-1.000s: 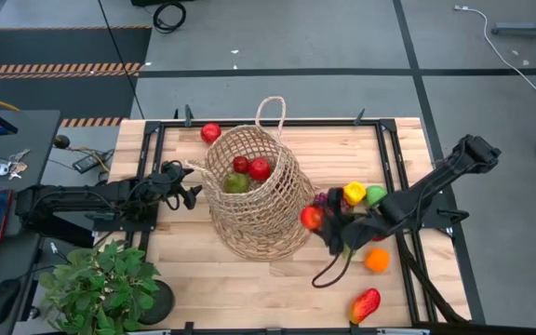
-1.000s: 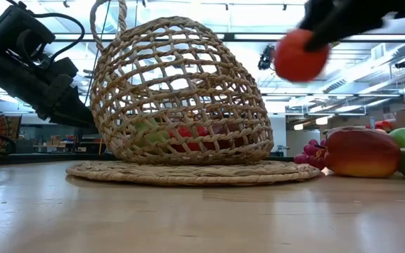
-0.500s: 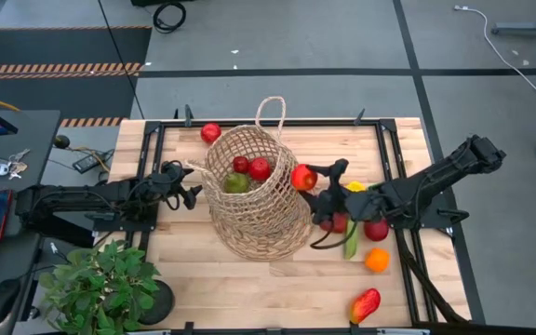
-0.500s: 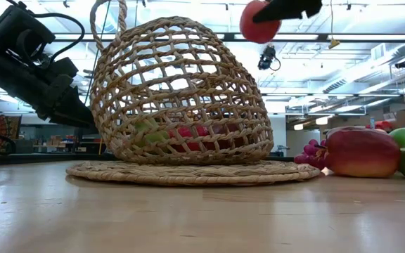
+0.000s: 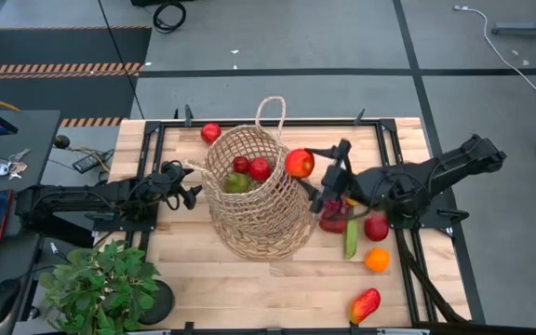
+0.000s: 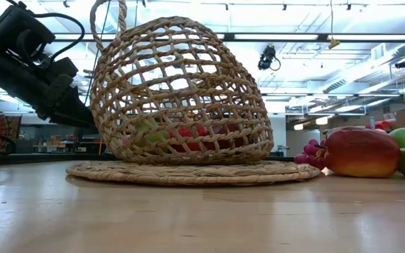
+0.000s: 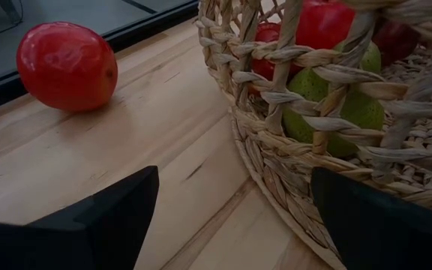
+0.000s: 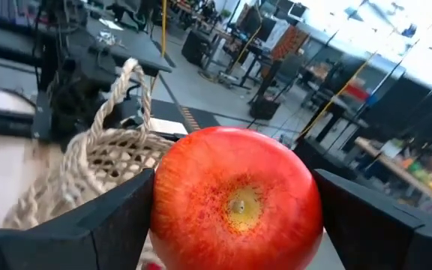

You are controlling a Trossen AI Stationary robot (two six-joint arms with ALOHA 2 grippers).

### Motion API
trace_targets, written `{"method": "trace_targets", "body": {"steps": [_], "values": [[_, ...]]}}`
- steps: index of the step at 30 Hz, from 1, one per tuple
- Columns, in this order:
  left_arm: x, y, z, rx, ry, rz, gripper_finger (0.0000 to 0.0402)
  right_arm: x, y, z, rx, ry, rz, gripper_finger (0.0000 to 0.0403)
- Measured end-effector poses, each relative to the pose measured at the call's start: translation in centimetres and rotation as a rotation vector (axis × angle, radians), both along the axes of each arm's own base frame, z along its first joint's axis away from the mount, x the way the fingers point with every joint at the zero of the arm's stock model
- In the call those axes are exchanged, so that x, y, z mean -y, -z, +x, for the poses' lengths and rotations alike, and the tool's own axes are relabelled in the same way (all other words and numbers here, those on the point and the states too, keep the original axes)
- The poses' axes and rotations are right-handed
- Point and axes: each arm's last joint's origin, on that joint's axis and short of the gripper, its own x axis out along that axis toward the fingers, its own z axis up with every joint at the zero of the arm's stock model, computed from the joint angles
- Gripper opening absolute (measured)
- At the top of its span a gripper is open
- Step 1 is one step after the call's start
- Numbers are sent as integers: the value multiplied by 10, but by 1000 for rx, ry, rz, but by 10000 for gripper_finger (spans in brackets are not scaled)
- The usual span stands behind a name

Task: Build produce basket
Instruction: Put the bottom red apple into the basket

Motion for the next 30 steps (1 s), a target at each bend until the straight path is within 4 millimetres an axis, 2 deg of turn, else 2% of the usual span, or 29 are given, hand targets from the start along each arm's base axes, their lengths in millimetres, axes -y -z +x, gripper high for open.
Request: {"method": "trace_targets", "body": {"steps": [14,24,30], "values": [[0,0,0,1,-1,0,357,24,-14,6,156,89,116,350],[0,0,0,0,0,0,357,25,-24,4,390,109,358,350],[0,0,0,0,0,1,357,20,-24,3,359,72,325,350]]}}
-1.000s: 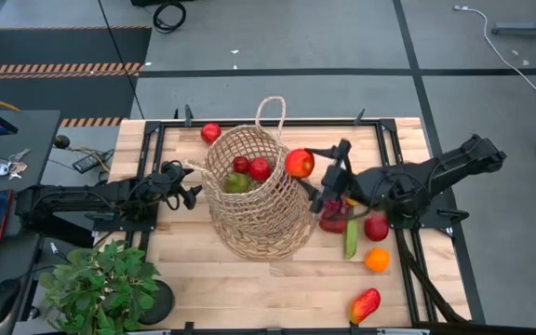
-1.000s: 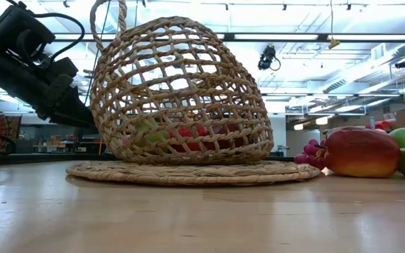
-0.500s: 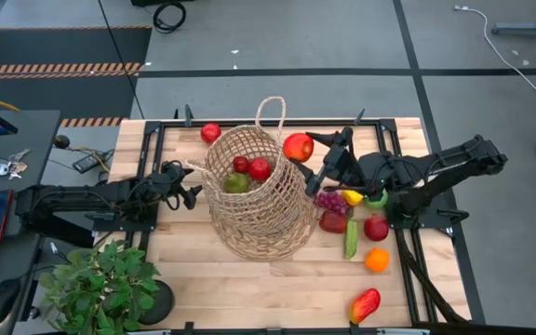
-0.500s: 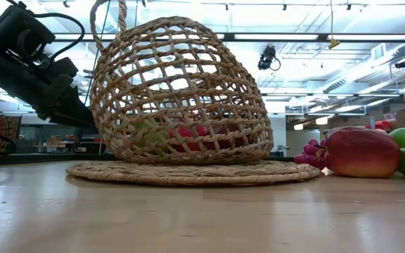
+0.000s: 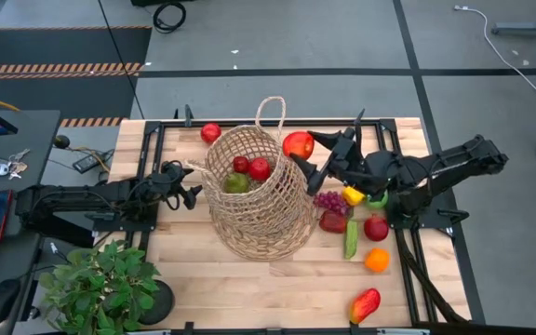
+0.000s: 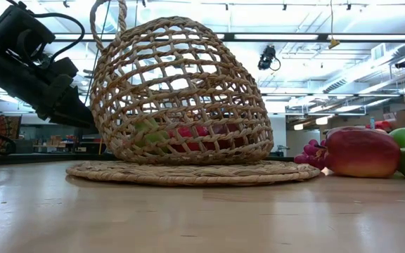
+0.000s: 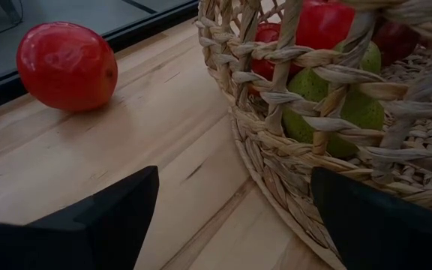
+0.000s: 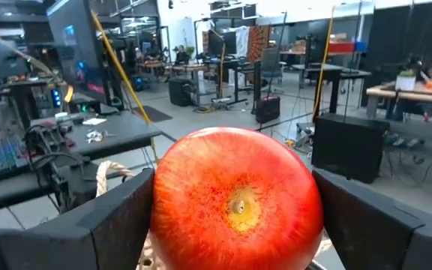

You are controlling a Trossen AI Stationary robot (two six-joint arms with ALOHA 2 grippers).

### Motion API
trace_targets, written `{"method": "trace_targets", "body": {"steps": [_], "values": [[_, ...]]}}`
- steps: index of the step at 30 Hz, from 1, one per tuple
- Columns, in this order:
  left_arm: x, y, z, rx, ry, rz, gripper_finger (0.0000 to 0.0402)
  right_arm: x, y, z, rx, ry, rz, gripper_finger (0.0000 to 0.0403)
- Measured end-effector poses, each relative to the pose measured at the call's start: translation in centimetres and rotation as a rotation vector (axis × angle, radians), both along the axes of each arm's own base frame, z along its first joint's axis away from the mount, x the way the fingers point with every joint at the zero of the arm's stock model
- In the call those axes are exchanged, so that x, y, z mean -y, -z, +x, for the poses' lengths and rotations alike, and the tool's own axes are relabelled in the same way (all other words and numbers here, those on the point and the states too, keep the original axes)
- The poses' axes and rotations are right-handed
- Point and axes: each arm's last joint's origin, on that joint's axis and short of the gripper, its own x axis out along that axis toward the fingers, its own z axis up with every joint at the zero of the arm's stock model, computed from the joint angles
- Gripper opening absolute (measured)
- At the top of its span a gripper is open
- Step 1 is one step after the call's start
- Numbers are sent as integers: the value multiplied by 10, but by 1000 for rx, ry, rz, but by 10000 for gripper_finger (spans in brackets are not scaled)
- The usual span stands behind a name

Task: Build produce basket
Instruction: Put the bottom red apple into the basket

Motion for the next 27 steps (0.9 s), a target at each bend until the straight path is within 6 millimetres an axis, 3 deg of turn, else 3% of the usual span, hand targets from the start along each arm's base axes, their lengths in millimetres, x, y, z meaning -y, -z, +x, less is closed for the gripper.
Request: {"method": "trace_targets", "body": {"steps": [9,14,22,27], "values": [[0,0,0,0,0,0,357,-26,6,-3,-250,-224,-382,350],[0,0,0,0,0,0,357,-35,18,-5,-475,-330,-682,350],[0,0,0,0,0,0,357,-32,31,-8,-793,-376,-1102,353],[0,0,0,0,0,0,357,-26,31,-6,-891,-325,-1232,362]]}}
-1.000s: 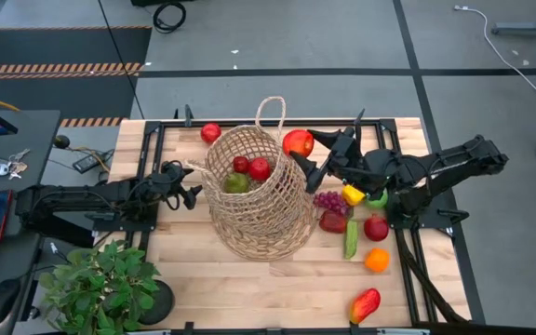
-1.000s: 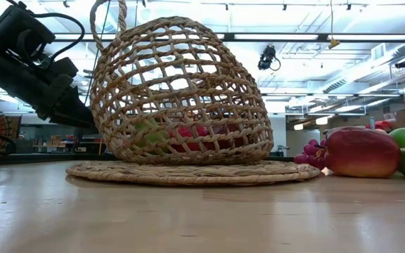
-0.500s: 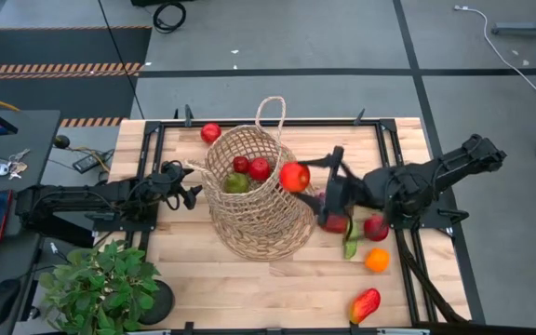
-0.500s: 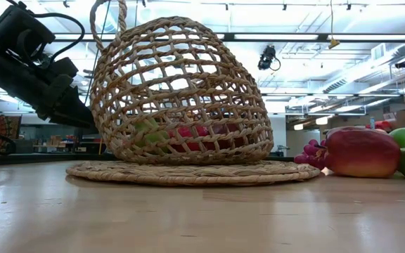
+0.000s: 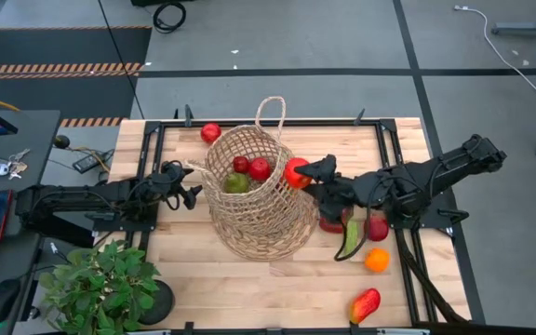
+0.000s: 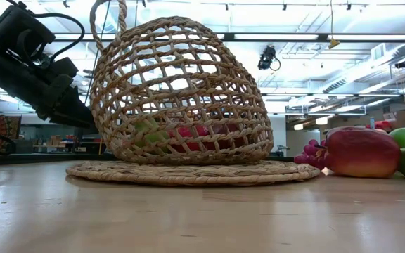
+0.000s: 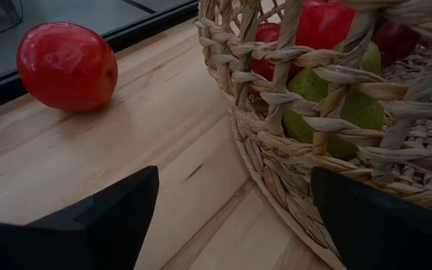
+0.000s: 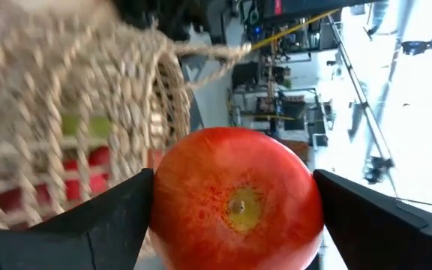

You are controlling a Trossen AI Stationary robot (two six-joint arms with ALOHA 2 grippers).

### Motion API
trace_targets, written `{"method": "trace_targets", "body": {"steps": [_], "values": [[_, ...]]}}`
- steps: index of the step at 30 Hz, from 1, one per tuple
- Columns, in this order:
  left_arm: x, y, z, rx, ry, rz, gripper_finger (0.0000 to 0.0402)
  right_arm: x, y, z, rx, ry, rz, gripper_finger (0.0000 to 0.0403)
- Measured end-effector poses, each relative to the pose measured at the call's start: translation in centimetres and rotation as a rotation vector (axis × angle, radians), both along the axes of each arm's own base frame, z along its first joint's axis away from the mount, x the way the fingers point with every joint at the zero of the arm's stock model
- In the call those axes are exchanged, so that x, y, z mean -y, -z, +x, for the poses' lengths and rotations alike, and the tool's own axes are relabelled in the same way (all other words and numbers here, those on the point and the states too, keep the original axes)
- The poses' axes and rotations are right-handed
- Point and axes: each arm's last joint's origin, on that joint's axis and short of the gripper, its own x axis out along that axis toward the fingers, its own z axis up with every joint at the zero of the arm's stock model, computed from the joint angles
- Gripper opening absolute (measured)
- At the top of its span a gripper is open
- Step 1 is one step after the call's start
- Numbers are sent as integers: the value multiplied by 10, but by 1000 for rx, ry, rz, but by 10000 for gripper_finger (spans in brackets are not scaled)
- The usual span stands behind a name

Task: Build produce basket
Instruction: Put the bottom red apple into the basket

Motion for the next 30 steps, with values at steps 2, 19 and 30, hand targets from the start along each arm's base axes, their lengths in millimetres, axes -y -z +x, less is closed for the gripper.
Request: {"method": "trace_targets", "body": {"steps": [2,19,30], "values": [[0,0,0,0,0,0,357,3,0,1,-8,13,-22,363],[0,0,0,0,0,0,357,30,-3,8,291,245,570,364],[0,0,0,0,0,0,357,42,-5,10,674,424,1292,364]]}}
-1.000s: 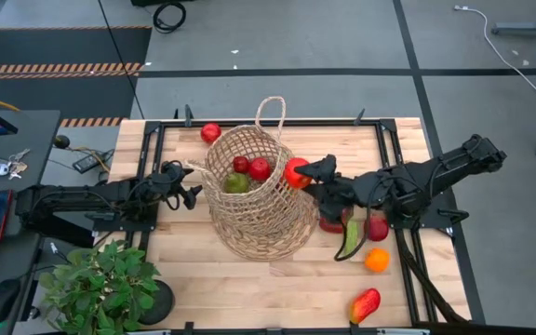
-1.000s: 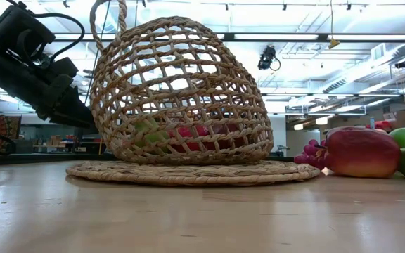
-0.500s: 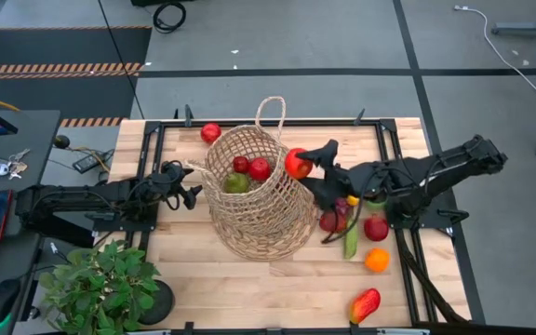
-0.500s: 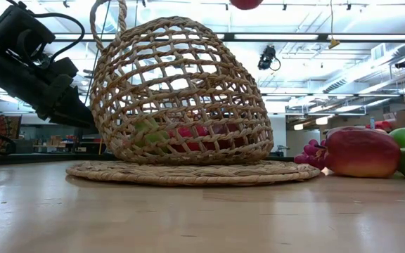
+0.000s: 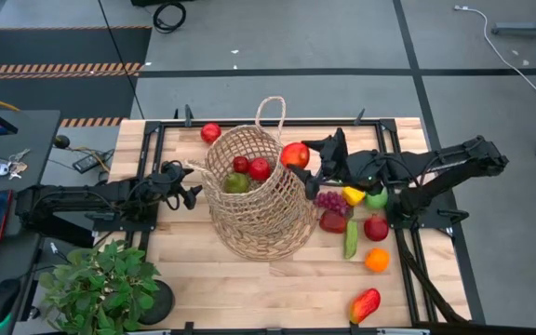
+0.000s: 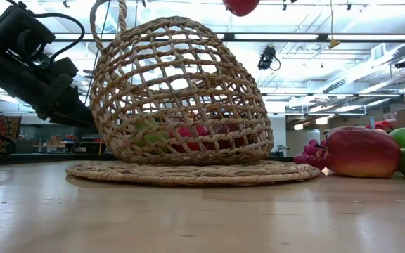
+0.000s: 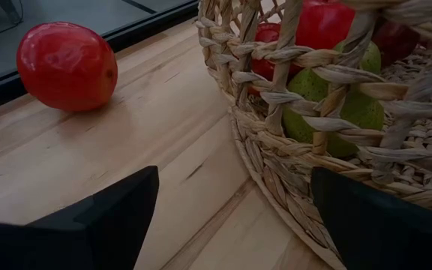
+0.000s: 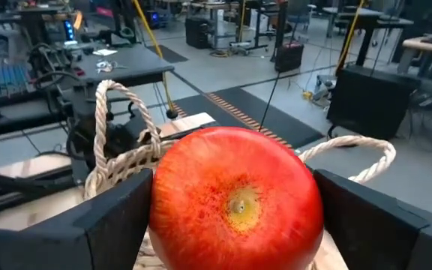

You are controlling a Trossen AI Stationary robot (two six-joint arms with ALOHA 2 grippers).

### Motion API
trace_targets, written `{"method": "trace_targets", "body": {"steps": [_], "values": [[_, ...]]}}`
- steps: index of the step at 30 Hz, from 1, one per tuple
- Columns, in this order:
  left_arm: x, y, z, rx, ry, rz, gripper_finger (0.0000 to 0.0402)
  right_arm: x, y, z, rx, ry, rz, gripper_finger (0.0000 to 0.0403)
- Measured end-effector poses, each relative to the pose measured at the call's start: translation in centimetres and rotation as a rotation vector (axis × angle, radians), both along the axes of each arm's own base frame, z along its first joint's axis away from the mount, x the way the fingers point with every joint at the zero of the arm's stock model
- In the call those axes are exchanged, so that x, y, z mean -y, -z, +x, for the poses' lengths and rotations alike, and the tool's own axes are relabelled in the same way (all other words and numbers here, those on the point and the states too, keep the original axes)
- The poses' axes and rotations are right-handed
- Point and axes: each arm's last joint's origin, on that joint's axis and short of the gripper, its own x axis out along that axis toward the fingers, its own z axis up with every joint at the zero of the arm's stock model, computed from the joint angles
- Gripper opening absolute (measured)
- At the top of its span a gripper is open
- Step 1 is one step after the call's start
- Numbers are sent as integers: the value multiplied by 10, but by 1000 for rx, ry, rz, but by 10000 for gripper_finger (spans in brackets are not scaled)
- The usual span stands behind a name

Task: Build produce basket
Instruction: Put the bottom red apple into the basket

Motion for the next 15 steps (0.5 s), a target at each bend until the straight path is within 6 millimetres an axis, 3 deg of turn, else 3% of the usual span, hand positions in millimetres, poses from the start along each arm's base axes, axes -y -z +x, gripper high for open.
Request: {"method": "trace_targets", "body": {"steps": [15], "values": [[0,0,0,0,1,0,357,8,-2,3,21,-35,17,364]]}}
